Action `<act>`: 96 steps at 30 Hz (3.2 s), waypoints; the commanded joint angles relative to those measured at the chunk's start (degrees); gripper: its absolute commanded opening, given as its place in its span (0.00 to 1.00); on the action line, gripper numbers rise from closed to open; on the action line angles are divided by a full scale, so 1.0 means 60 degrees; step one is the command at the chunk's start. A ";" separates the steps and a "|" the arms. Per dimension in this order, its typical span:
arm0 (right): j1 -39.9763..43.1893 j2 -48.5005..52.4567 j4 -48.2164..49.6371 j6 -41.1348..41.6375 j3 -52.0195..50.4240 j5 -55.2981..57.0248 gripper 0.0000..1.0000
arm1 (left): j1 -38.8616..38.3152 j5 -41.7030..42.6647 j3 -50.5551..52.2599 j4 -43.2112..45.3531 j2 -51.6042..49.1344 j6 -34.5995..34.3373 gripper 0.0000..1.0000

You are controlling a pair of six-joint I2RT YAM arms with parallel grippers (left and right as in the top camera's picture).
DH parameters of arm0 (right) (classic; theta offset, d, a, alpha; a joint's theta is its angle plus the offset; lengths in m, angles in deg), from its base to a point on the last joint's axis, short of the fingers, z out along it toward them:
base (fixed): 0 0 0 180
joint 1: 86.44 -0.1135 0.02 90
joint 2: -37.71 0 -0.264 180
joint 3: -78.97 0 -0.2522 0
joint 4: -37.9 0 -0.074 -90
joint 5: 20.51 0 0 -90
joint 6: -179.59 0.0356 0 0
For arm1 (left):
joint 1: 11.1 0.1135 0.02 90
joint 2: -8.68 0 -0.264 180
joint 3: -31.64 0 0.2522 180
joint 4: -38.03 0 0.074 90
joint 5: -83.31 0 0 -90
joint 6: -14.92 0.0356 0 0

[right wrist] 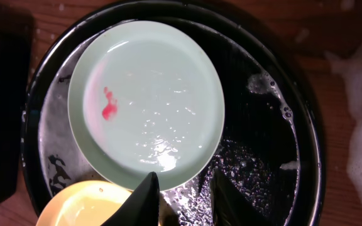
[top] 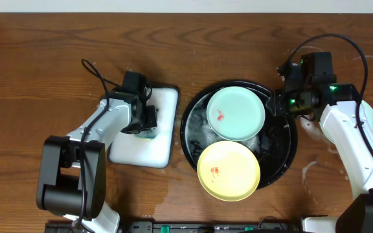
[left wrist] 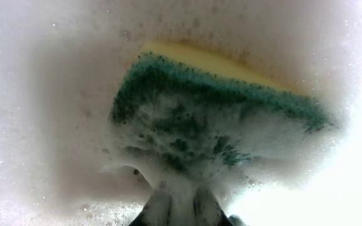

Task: Clean dirty plates on tray and stack at the side
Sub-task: 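Dip the sponge in foam and bring it to the plate with left gripper, then scrub the second green plate with the sponge in left gripper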

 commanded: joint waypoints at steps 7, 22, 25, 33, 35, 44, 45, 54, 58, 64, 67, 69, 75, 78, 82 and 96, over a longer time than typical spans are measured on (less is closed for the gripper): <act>-0.0047 -0.0051 -0.0080 -0.0149 0.0102 0.0015 0.25 | 0.0098 -0.0295 -0.1100 -0.1341 0.0379 -0.0022 0.50; -0.0047 -0.0051 -0.0076 -0.0149 0.0102 0.0011 0.26 | -0.0506 -0.0430 -0.0011 -0.0135 -0.0586 -0.0015 0.08; -0.0047 -0.0051 -0.0080 -0.0146 0.0102 0.0011 0.26 | -0.0459 -0.0743 -0.0379 -0.0550 -0.0528 -0.0015 0.08; -0.0047 -0.0011 0.0361 -0.0186 -0.0029 0.0029 0.22 | -0.0517 -0.1016 -0.2743 -0.2830 0.0033 -0.0011 0.08; -0.0047 0.0120 0.0670 -0.0178 -0.0182 0.0222 0.21 | -0.0637 -0.0841 -0.3457 -0.3293 0.0182 -0.0007 0.08; -0.0047 0.1945 0.1177 -0.0109 -0.0404 0.0419 0.33 | -0.1810 0.1169 -0.4499 -0.2539 0.0248 -0.0211 0.08; -0.0047 0.2251 0.1268 -0.0102 -0.0404 0.0412 0.34 | -0.2033 0.1169 -0.4495 -0.2175 0.0248 -0.0350 0.08; -0.0051 0.3774 0.1512 0.0036 -0.0404 0.0408 0.05 | -0.3537 0.1341 -0.4495 0.0091 -0.0783 -0.1606 0.08; -0.0047 0.4131 0.1483 0.0135 -0.0404 0.0412 0.01 | -0.4091 0.1781 -0.4495 0.0488 -0.1621 -0.2065 0.08; -0.0055 0.4084 0.1319 0.0178 -0.0404 0.0444 0.01 | -0.4761 0.2419 -0.4495 0.1166 -0.2852 -0.2725 0.08; -0.0120 0.4084 0.1209 0.0175 -0.0404 0.0448 0.01 | -0.4969 0.2422 -0.4495 0.1264 -0.3541 -0.3024 0.08; -0.0175 0.4084 0.1206 0.0178 -0.0404 0.0448 0.01 | -0.4958 0.2386 -0.4495 0.1308 -0.3920 -0.3016 0.08; -0.0175 0.4084 0.1064 0.0175 -0.0404 0.0448 0.01 | -0.4510 -0.0149 -0.4539 0.0594 -0.4182 -0.1934 0.08; -0.0175 0.4084 0.1016 0.0175 -0.0404 0.0448 0.01 | -0.4317 -0.2364 -0.4852 -0.0142 -0.4178 -0.1213 0.08; -0.0171 0.4084 0.1020 0.0171 -0.0404 0.0448 0.01 | -0.4346 -0.3960 -0.4947 -0.0248 -0.4178 -0.0302 0.08; -0.0175 0.4084 0.0885 0.0168 -0.0404 0.0448 0.01 | -0.5020 0.2943 -0.4943 0.1395 -0.4441 -0.3592 0.08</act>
